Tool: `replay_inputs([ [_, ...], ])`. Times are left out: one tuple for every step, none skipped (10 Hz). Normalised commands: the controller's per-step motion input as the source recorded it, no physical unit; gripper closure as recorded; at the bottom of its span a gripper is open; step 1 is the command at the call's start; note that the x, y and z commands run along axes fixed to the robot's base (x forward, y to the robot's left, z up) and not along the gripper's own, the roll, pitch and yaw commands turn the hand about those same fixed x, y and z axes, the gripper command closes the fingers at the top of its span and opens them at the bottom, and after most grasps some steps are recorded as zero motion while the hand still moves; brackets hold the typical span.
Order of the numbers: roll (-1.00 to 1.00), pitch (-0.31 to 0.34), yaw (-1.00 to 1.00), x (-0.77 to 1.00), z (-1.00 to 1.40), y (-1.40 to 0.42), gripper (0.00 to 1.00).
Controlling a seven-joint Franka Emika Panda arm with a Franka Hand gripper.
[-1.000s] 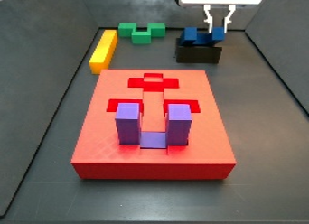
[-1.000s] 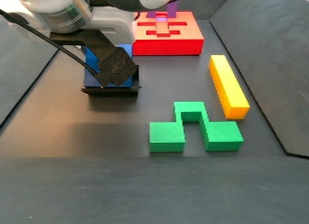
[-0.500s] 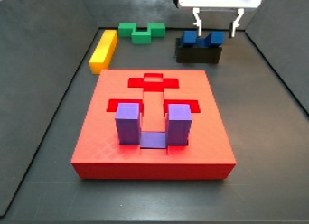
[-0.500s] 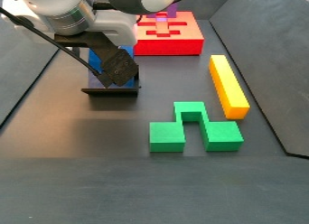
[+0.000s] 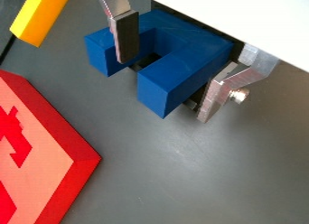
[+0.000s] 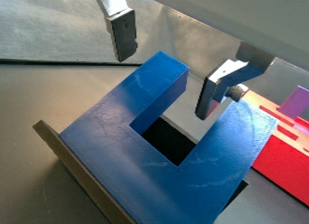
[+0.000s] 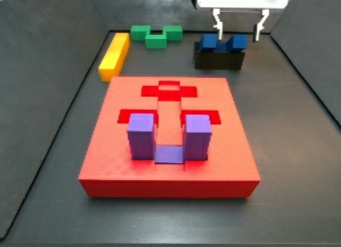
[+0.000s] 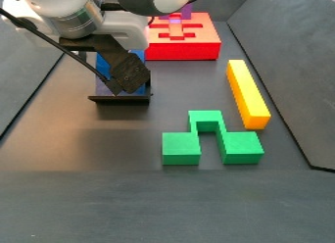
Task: Pick up the blue object. Move up. Place the blue object on the fixture. Regrasp the blue object. Move to above the board. Insert the blue object.
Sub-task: Regrasp the blue object.
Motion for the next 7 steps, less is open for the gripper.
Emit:
replay_inputs([
  [-0.65,0.000,0.00,0.39,0.61,0.47,0.00],
  [-0.61,0.051,-0.09,0.26,0.90,0.46,0.00],
  [-0.50,0.069,-0.19,0.21,1.00,0.33,0.00],
  [-0.09,0.000,-0.22,0.20,0.89,0.00,0.00],
  [0.77,-0.009,-0.13,0.19,0.74,-0.20,0.00],
  [1.00,0.000,-0.05,0.32,0.61,-0.27,0.00],
  [1.00,0.083,-0.06,0.21,0.29,-0.19,0.00],
])
